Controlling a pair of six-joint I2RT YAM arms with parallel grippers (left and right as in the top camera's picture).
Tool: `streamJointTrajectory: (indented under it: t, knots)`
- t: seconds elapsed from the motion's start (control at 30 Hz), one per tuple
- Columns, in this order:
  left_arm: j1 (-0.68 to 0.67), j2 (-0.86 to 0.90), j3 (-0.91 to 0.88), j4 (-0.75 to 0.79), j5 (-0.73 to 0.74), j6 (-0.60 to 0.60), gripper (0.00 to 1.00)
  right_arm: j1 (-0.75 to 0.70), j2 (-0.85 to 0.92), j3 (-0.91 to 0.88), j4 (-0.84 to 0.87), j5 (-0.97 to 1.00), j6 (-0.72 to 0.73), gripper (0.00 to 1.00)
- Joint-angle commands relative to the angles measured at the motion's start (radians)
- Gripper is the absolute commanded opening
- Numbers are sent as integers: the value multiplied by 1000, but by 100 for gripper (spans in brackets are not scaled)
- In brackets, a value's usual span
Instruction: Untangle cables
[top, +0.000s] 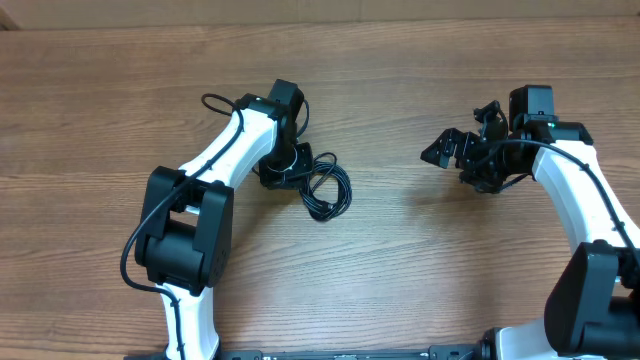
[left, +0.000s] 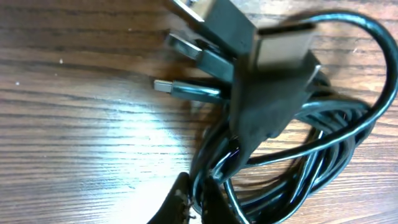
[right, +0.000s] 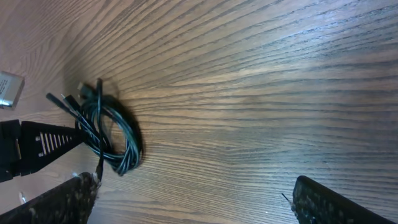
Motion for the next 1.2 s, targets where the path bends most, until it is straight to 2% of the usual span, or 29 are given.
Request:
streamJointTrajectory:
  t: [0.0,0.2,0.23,0.3,0.47,0.53,0.67,0.83,0.93,0.97,1.03,1.17]
  knots:
    - [-9,25,-10,15,-25,5,4,-5,-1,-3,4,4,0,100]
    - [-14,25,-10,38,-48,5,5,-5,-1,-3,4,3,0,100]
    - [-15,25,-10,41,-51,5,12,-5,-1,-3,4,3,0,100]
    - [-16,25,-10,46,-50,5,18,-5,-1,-3,4,3,0,100]
    - [-20,25,-10,56,-51,5,22,-5,-1,-3,6,3,0,100]
    - [-21,25,-10,56,-51,5,20,-5,-1,-3,23,3,0,100]
    - [-28,25,-10,66,-96,5,4,-5,-1,-3,33,1,0,100]
    - [-29,25,-10,79,-122,5,5,-5,-1,-3,24,-59,0,100]
    - [-29,25,-10,78,-119,4,20,-5,-1,-3,27,-97,30,100]
    - [-29,25,-10,72,-126,5,21,0,-1,-3,15,-121,57,92]
    - [-29,25,-17,72,-127,4,22,29,-1,-5,-6,-134,56,65]
    - [-29,25,-43,98,-124,-8,19,111,-1,-37,13,-126,57,55]
